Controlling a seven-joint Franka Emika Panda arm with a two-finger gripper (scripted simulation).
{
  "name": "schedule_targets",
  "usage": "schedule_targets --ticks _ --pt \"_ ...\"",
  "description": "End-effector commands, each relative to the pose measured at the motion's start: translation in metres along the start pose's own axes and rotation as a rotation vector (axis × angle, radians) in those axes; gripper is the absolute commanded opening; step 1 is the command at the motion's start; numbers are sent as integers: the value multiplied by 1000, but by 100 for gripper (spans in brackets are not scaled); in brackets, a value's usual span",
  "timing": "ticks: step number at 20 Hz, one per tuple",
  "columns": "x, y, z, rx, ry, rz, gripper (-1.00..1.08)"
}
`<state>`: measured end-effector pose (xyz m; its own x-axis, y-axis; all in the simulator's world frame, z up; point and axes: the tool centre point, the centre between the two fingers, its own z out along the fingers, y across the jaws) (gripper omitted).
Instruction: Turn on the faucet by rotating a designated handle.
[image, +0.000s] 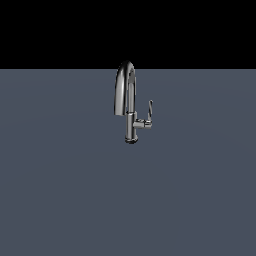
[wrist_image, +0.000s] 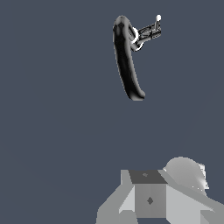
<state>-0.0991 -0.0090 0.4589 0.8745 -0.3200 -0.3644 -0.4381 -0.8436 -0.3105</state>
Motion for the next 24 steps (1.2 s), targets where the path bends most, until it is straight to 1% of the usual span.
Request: schedule_targets --ticks 1,14,24 --pt "17 -1 1 42 -34 43 -100" --pt "109 8 19 273 -224 273 -100" --pt "181 27 51 478 -393 476 -100"
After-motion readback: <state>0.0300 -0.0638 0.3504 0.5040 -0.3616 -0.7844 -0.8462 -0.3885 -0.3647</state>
